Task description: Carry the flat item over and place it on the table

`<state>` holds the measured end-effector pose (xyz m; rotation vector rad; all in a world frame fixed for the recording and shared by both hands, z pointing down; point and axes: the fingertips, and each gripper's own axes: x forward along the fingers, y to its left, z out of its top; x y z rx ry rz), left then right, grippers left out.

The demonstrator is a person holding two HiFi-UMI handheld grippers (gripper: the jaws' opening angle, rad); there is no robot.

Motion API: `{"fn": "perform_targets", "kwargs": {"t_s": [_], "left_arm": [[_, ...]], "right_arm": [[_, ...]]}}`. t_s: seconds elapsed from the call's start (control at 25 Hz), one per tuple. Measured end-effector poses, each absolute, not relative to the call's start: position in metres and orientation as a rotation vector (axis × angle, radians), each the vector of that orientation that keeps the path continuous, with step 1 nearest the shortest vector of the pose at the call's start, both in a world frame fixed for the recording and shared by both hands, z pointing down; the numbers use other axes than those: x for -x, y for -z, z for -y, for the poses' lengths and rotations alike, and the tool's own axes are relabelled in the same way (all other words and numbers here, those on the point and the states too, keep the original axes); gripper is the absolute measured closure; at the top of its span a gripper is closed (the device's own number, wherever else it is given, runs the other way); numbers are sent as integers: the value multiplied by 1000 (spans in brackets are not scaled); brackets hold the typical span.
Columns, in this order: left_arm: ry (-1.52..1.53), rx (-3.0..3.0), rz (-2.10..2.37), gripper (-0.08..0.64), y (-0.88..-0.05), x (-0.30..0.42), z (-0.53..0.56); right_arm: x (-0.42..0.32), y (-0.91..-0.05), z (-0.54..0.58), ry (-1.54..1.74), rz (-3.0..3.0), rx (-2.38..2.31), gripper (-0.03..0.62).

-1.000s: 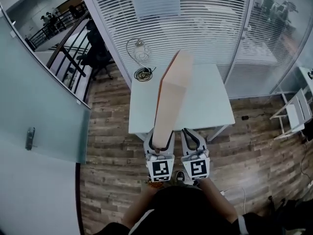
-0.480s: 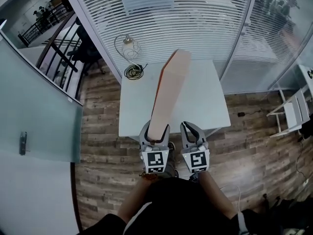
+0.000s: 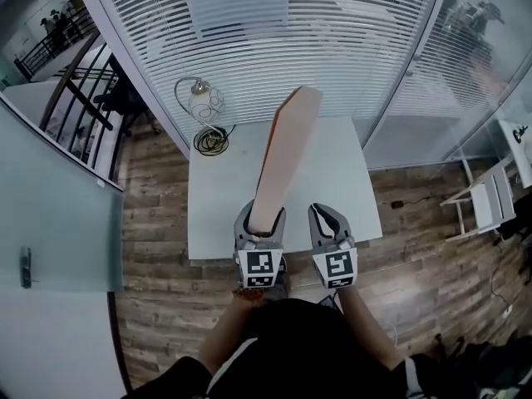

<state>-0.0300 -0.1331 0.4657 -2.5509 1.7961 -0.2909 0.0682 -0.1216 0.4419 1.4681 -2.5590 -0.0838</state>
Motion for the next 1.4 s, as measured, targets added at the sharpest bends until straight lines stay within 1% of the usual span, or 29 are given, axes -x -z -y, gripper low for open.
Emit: {"fn": "perform_targets", "kwargs": {"t_s": [0.36,0.56,0.6,0.64,0.68,0.88,1.04,1.16,1.28,1.4], "left_arm": [[247,2697,-1694,276,-478,50,199],[96,2923,-1539,275,-487,58,213],[75,2953,-1502,275,-489,58,212],[52,2977,-1464,276,-490,58,211],[23,3001,-1424,276,-491,58,211],[-212,3180,-1197,268,-490,65,202],[-341,3293,-1001,268,-488,64,190],[-389,3353,-899,267,-485,66,185],[-493,3417,-763,268,-483,65,181],[-573,3481,-688,267,-490,62,179]], "right_arm": [[-53,-456,194,106,2559,-1344,574],[-56,-476,218,19,2587,-1298,572],[-59,-484,221,-18,2592,-1281,560],[-62,-492,224,-56,2599,-1265,528],[-66,-501,228,-96,2610,-1247,482],[-77,-527,237,-218,2667,-1125,359],[-84,-524,228,-281,2793,-978,311],[-81,-515,219,-359,2924,-862,310],[-86,-501,214,-524,3080,-842,308],[-92,-502,208,-584,3108,-851,298]]}}
